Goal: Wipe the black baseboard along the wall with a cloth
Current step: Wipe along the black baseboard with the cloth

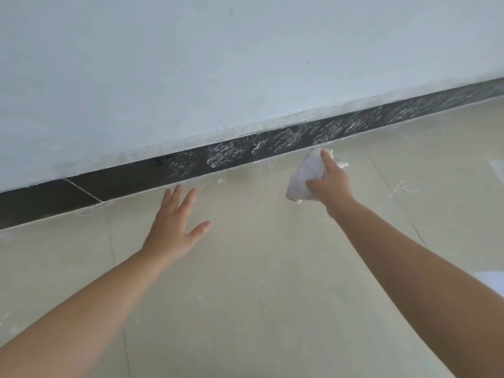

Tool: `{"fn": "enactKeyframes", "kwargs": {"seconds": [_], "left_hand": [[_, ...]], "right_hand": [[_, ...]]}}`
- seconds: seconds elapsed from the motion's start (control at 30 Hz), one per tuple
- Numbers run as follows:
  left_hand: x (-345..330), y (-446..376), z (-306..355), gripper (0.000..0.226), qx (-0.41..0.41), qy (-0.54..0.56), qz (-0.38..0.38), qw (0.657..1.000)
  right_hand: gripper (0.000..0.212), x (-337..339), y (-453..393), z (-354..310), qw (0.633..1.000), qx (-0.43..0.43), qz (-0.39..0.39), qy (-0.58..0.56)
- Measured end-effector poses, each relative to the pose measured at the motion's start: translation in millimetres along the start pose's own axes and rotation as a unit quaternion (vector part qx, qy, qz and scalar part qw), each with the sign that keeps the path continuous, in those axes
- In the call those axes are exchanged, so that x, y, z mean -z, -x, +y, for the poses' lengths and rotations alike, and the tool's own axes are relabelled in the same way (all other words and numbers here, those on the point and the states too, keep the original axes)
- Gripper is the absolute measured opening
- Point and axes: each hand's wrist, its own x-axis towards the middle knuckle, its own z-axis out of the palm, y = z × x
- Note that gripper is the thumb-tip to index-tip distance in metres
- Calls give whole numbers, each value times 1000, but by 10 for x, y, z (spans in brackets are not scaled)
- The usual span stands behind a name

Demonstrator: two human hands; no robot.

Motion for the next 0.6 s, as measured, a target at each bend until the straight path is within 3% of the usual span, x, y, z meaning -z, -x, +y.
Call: {"fn": "enactKeyframes", "kwargs": {"seconds": [0.2,0.37,0.6], "left_hand": [[-127,-2,-106,74,4,-149,-35,988],[-269,9,-161,120,17,-178,-35,983],[-328,-26,-204,106,18,-174,-23,984]], "right_hand": [[79,218,-381,-51,985,-44,32,166],[69,141,-662,24,989,-95,99,58],[66,13,-935,183,977,-97,187,-5]]}}
